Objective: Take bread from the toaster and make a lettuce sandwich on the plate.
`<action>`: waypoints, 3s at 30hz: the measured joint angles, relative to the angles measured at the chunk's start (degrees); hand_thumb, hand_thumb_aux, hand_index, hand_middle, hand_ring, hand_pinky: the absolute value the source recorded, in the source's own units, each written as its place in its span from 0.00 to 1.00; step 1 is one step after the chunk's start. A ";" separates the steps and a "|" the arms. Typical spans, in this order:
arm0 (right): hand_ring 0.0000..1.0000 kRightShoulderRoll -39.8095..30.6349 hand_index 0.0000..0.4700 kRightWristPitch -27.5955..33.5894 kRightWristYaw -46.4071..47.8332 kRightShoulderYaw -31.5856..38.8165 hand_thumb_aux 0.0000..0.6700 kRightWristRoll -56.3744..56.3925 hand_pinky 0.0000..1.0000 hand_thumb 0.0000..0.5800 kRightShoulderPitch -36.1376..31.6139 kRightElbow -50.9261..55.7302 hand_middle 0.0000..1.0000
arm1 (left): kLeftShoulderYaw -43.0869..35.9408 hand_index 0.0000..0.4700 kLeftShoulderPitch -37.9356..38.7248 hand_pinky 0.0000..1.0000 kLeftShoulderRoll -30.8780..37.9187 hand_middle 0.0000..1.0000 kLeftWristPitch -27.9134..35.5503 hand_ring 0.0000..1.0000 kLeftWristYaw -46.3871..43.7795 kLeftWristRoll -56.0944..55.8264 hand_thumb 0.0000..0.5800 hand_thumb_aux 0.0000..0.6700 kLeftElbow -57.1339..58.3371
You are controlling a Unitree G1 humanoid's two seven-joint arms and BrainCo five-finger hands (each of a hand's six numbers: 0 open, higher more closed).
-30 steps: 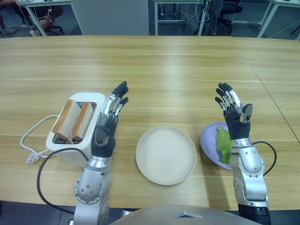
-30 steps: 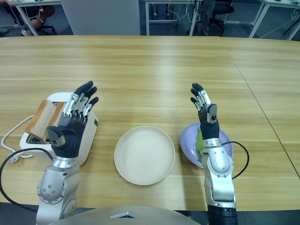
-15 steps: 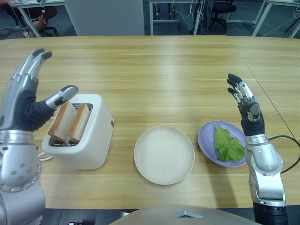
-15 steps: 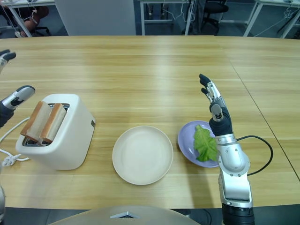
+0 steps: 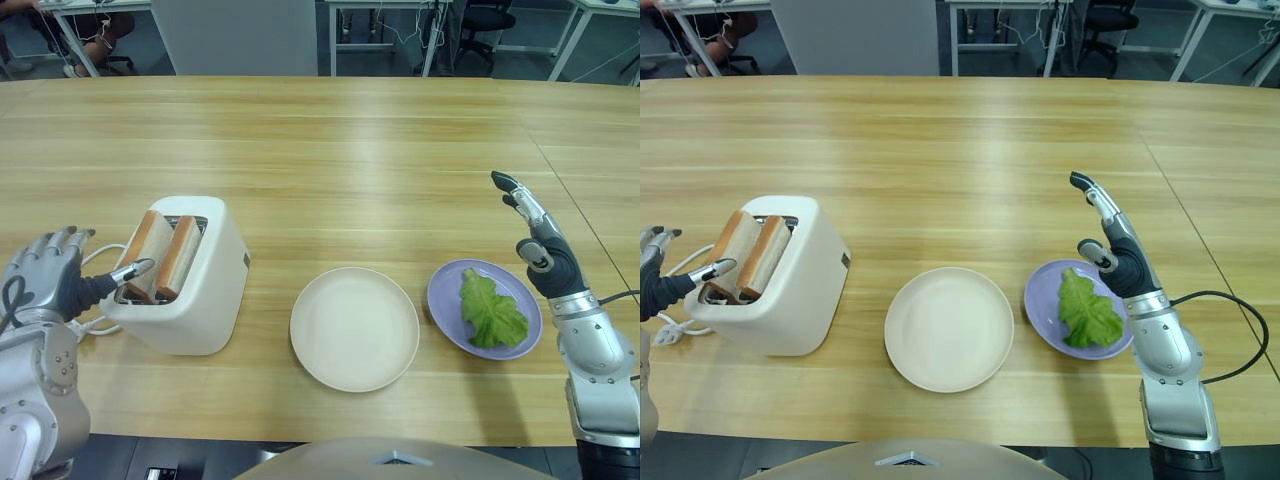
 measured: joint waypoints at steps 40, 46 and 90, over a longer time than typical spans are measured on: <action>0.00 -28.13 0.98 -14.30 -31.41 26.40 1.00 -52.19 0.00 1.00 -14.14 54.15 0.00 | 6.12 0.98 -27.23 1.00 -16.75 1.00 -10.11 1.00 6.06 -25.88 1.00 1.00 -20.01; 0.00 -28.87 0.98 -14.45 -33.00 28.03 1.00 -51.64 0.00 1.00 -14.76 54.46 0.00 | -3.36 0.98 -28.75 1.00 -17.91 1.00 -6.77 1.00 2.36 -27.94 1.00 1.00 -24.31; 0.00 -9.49 0.98 -15.77 -12.48 25.28 1.00 -33.74 0.00 1.00 -7.94 10.93 0.00 | -41.54 0.00 -19.57 0.00 -22.78 0.00 -14.28 0.00 13.37 0.58 0.00 0.00 -5.61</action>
